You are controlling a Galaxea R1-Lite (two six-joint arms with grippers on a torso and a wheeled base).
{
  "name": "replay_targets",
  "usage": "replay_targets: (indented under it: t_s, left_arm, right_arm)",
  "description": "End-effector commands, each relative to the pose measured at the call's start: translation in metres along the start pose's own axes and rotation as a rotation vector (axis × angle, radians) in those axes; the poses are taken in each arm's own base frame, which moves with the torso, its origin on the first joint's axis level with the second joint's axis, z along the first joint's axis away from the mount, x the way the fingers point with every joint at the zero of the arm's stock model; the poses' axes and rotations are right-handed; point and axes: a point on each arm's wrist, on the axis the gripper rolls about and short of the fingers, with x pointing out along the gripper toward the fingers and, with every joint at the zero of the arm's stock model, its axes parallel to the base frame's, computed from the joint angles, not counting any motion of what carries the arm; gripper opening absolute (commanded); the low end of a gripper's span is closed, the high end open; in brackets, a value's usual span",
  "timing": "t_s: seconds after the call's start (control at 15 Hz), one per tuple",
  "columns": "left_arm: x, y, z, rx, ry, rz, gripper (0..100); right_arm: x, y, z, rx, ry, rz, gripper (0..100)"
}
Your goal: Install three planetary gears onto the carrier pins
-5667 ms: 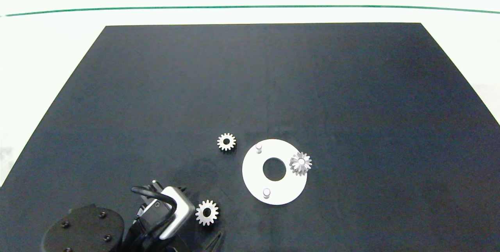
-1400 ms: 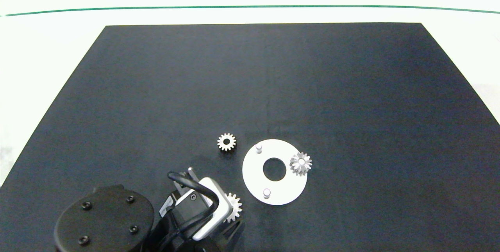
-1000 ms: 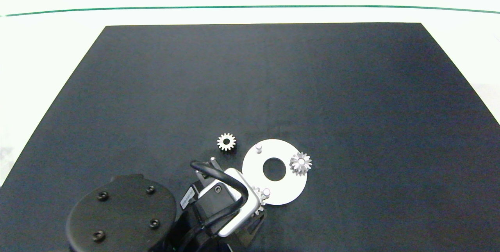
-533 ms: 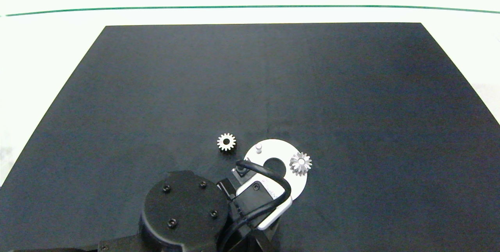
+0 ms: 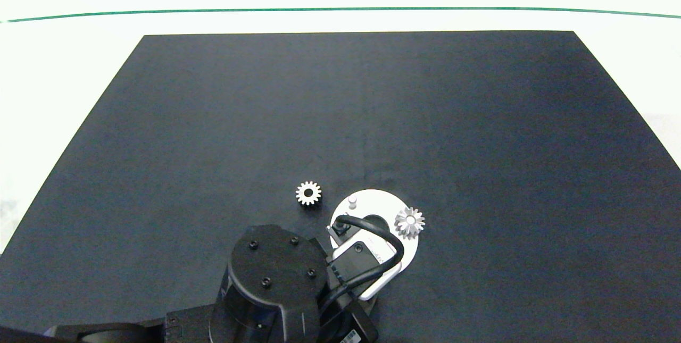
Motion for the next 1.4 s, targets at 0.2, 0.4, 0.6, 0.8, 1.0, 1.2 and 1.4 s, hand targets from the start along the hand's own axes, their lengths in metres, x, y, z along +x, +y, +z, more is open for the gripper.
replay_targets:
  t_s: [0.2, 0.4, 0.6, 0.8, 1.0, 1.2, 1.4]
  left_arm:
    - [0.006, -0.001, 0.000, 0.007, 0.008, 0.002, 7]
    - [0.007, 0.001, 0.000, 0.006, 0.008, 0.010, 7]
    - [0.010, -0.001, -0.002, 0.010, 0.018, 0.006, 7]
    - [0.014, -0.002, -0.005, 0.013, 0.032, 0.006, 7]
    - [0.015, -0.002, -0.006, 0.014, 0.035, 0.006, 7]
    - [0.016, -0.001, -0.003, 0.012, 0.025, 0.011, 7]
    - [0.017, 0.002, -0.002, 0.010, 0.021, 0.020, 7]
  right_arm:
    - [-0.001, 0.000, 0.000, -0.002, -0.001, 0.000, 100]
    - [-0.001, 0.000, 0.000, -0.001, -0.004, -0.001, 100]
    - [-0.001, 0.000, 0.000, -0.001, -0.004, -0.001, 100]
    - [-0.001, 0.000, 0.001, -0.001, -0.005, -0.001, 100]
    - [-0.001, 0.000, 0.001, -0.001, -0.005, -0.001, 100]
    - [-0.001, 0.000, 0.001, -0.001, -0.005, -0.001, 100]
    - [-0.002, 0.000, 0.000, -0.001, -0.007, -0.001, 100]
